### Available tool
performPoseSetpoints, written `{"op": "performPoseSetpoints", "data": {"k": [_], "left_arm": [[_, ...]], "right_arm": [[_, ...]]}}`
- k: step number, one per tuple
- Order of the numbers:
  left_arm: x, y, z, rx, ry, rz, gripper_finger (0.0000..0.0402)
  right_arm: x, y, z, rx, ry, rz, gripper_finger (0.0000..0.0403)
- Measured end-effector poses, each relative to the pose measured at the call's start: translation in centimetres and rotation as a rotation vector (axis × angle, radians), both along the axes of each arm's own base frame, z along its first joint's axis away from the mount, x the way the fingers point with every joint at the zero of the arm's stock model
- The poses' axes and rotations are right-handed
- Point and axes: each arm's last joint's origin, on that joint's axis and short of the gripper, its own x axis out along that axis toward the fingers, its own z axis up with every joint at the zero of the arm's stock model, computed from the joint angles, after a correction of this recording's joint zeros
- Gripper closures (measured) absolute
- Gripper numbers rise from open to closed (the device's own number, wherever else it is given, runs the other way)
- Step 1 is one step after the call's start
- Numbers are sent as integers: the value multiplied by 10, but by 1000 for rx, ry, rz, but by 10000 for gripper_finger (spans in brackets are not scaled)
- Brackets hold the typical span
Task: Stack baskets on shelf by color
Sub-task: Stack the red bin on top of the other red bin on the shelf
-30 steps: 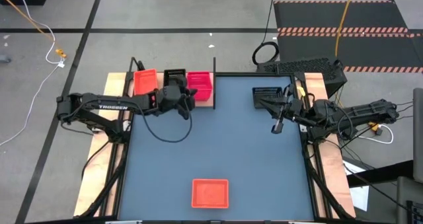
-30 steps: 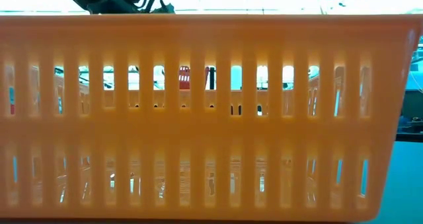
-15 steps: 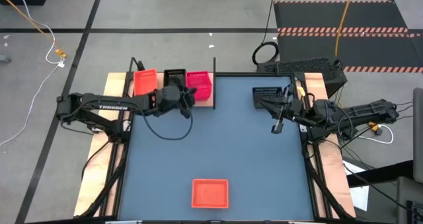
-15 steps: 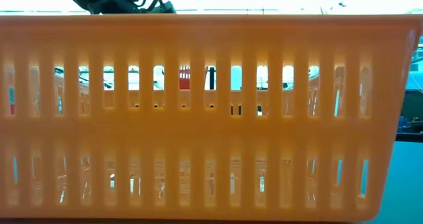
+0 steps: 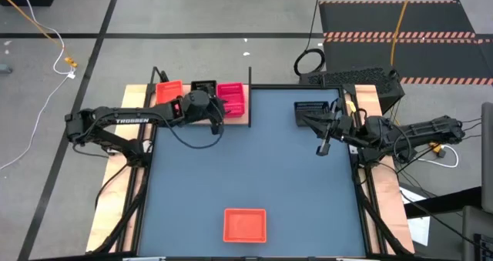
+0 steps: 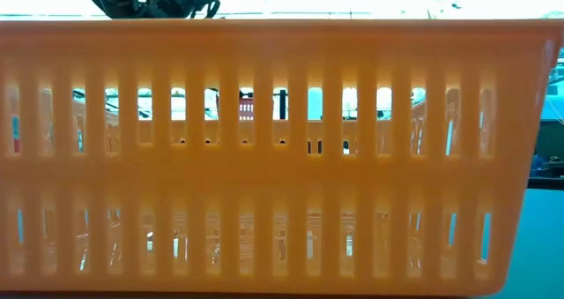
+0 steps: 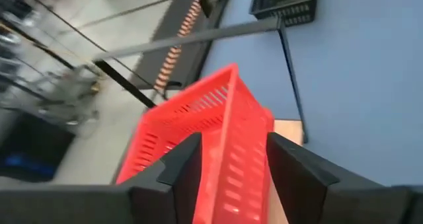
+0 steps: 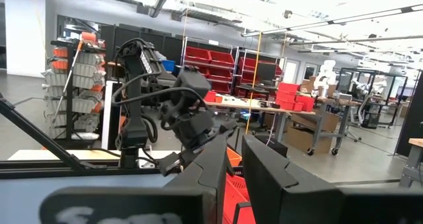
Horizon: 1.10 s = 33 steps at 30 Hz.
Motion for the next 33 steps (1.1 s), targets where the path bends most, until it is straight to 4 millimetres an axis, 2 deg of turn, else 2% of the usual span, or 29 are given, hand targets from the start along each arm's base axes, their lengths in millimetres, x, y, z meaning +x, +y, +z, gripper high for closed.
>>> {"op": "performPoseSetpoints", "data": {"k": [3,7,18,23,30,33], "left_arm": [[-3,6,-1,-29,3,15,228],[-9,14,-4,-49,31,55,251],[-11,20,-5,-87,16,49,386],[-10,19,-4,-62,25,32,379],[-5,7,-4,117,126,-127,393],[-4,5,-3,170,145,-130,385]], "right_arm": [[0,0,0,0,0,0,358],[0,0,0,0,0,0,358],[0,0,0,-5,1,-1,358],[0,0,0,-6,2,-1,358],[0,0,0,-7,2,-1,358],[0,0,0,-9,3,-2,358]]}}
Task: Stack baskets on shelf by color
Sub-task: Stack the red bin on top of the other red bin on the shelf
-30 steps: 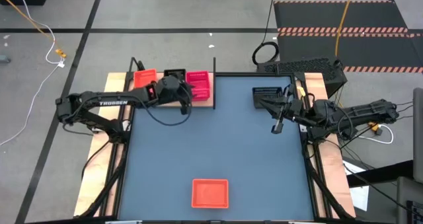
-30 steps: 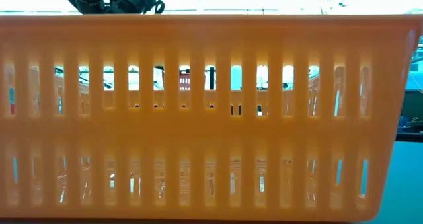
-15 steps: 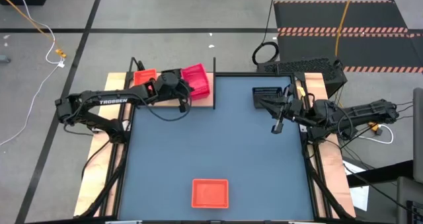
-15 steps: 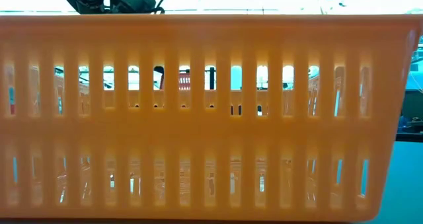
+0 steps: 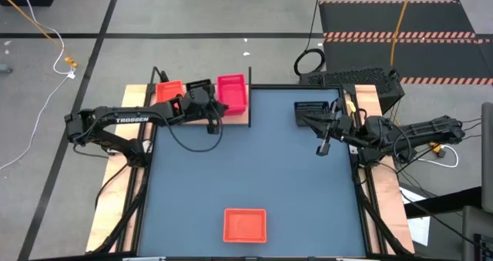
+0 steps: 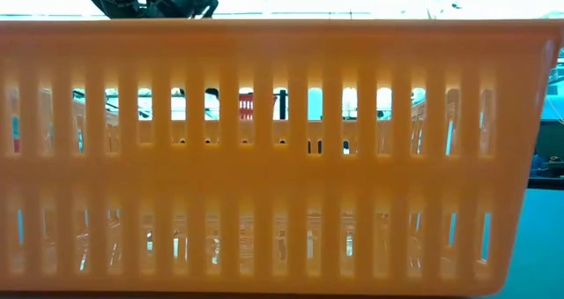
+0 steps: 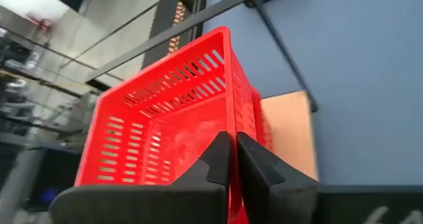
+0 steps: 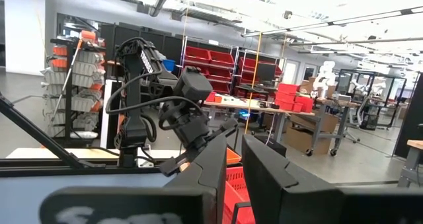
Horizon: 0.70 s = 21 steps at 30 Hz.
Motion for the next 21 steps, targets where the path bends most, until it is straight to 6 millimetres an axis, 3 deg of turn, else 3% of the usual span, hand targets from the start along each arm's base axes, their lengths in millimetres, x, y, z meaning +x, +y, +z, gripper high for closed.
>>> {"op": "performPoseSetpoints", "data": {"k": [17,21], "left_arm": [[-4,1,-4,11,65,15,394],[-5,5,-4,29,73,15,372]], "right_arm": [[0,0,0,-1,0,0,358],[0,0,0,0,0,0,358]]}}
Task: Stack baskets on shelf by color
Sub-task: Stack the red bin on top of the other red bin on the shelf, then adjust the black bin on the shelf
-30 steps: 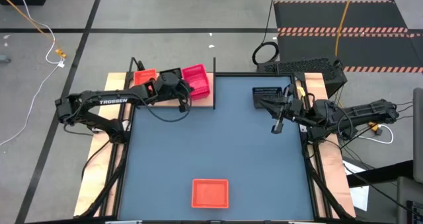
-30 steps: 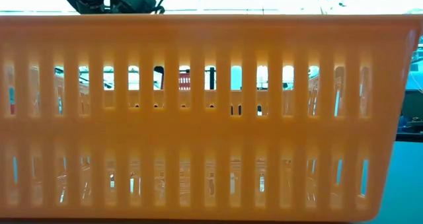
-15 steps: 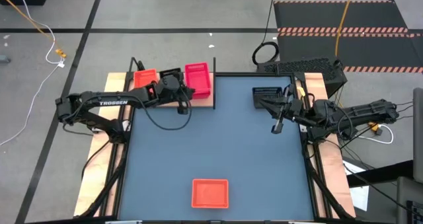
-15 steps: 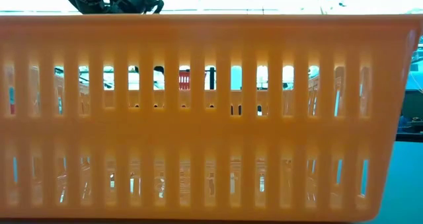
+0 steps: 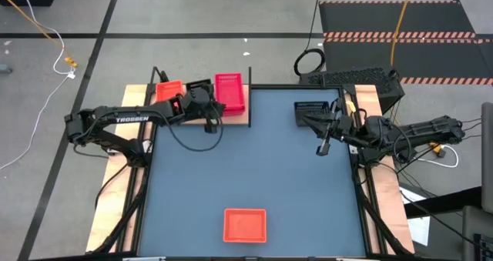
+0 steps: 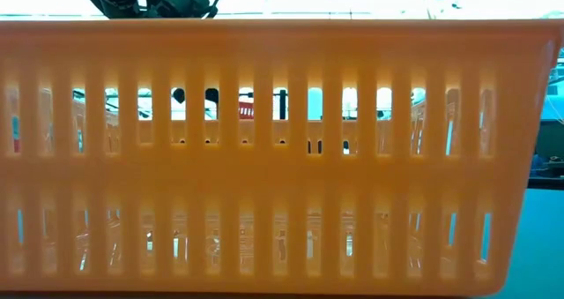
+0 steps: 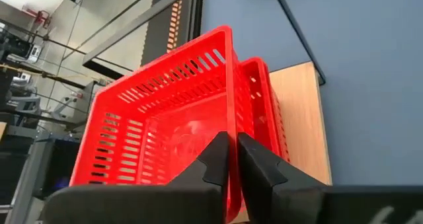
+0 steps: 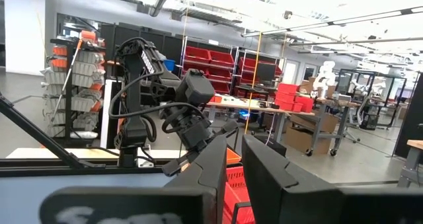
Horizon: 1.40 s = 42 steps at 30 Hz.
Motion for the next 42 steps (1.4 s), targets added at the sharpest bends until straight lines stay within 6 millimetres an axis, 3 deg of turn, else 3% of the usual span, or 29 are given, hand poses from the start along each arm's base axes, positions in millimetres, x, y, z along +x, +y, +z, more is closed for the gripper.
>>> {"op": "performPoseSetpoints", "data": {"k": [15,24,28,33,42], "left_arm": [[0,-1,-1,-88,-40,22,316],[-13,0,3,-57,25,77,314],[-29,7,10,-97,14,182,314],[-44,20,3,-215,53,268,314],[-47,43,-13,-265,78,373,314]], "right_arm": [[0,0,0,2,-1,1,358],[0,0,-1,2,4,1,358],[0,0,-1,1,14,1,358],[0,0,-2,8,12,2,358],[0,0,0,28,-6,6,358]]}}
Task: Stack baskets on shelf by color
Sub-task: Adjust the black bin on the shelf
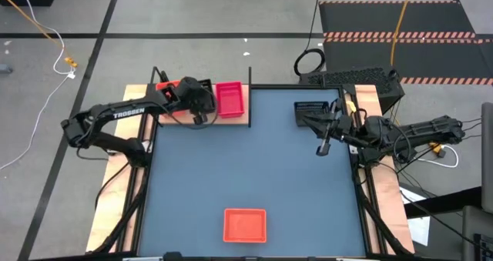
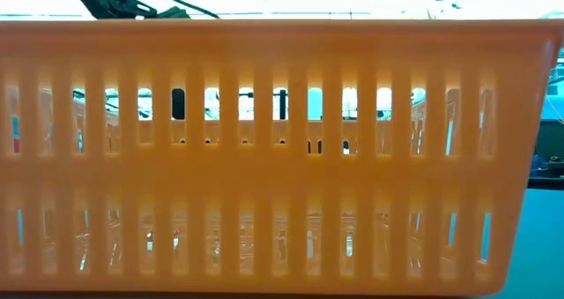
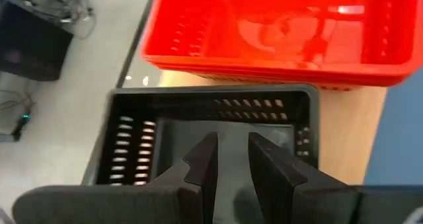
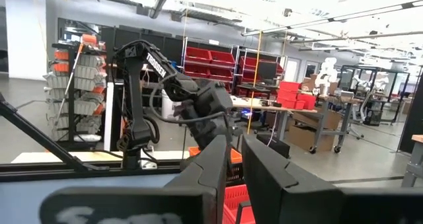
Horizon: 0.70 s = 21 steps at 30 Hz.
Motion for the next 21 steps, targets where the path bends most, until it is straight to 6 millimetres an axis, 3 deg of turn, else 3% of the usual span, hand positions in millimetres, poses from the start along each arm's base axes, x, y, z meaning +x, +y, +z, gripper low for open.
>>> {"op": "performPoseSetpoints", "data": {"k": [9,21], "left_arm": [[10,0,-19,-86,33,-49,314],[10,-12,-15,-49,87,-72,314]], "right_arm": [[0,0,0,-20,8,-4,358],[0,0,-1,-23,13,-4,358]]}}
